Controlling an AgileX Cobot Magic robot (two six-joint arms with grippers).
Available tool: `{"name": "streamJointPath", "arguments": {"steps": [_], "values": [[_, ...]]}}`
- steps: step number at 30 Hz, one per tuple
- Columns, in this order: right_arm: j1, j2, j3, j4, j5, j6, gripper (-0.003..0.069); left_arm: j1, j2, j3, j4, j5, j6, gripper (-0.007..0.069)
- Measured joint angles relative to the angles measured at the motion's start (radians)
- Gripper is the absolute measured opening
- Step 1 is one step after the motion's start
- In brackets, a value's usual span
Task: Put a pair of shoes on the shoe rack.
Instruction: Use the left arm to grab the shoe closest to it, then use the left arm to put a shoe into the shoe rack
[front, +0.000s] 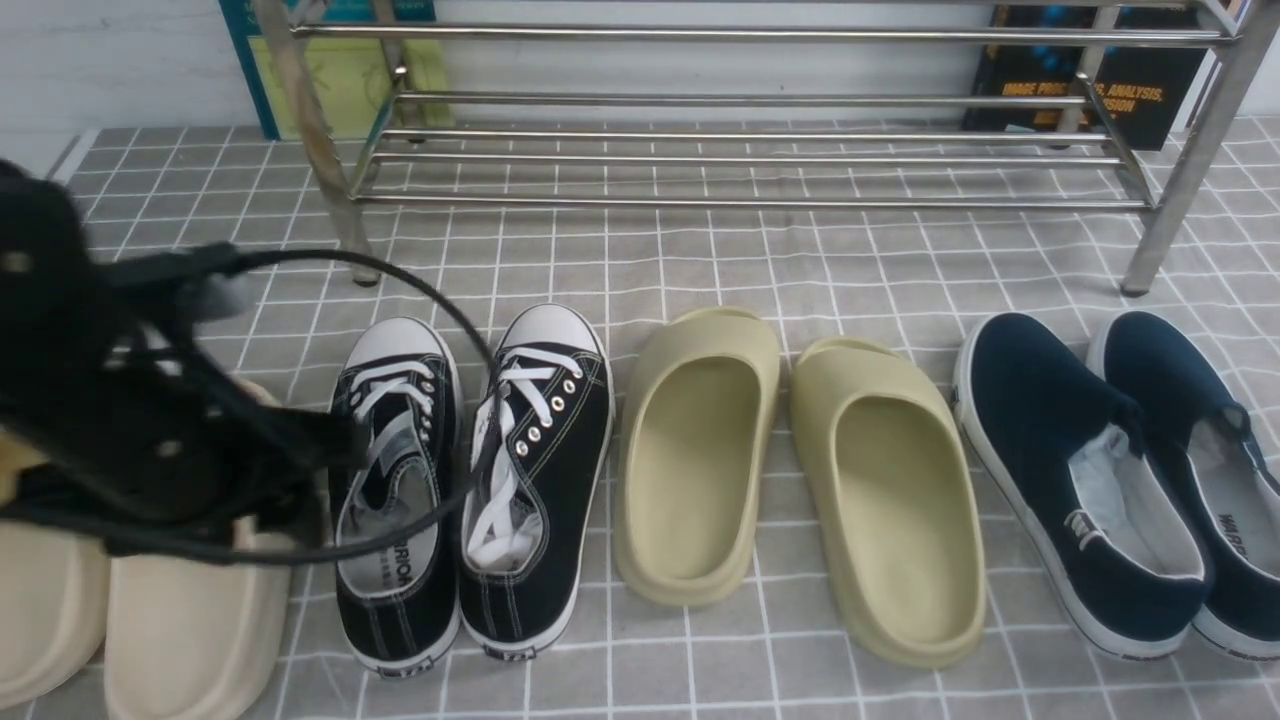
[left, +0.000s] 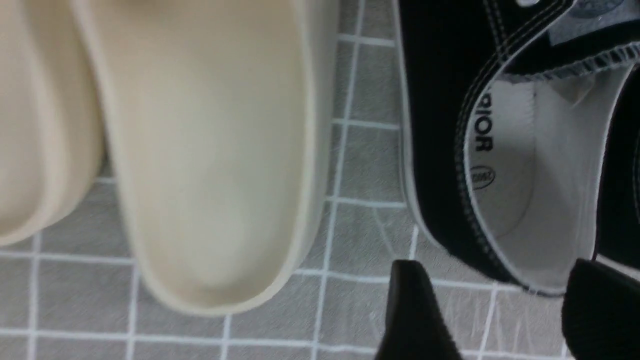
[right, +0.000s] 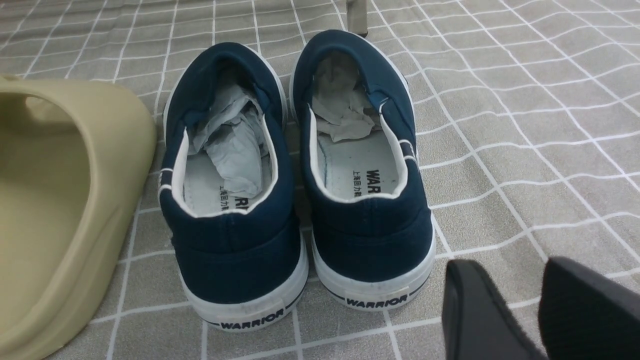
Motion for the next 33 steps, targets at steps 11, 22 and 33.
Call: {"name": "streamJointPath", "arguments": {"steps": [11,22,33], "values": [[0.0,0.0,0.0,0.0,0.0,0.0,0.0239,-0.01,0.245,0.0,-0.012,-0.129,0.001,0.0244],[0.0,0.0,0.0,0.0,0.0,0.0,0.0239,-0.01,0.2,-0.04,-0.005,-0.045,0.001,-0.0013],[0.0,0.0,0.0,0.0,0.0,0.0,0.0239,-0.002,0.112,-0.362,0.058,0.132,0.003,-0.0013]]}}
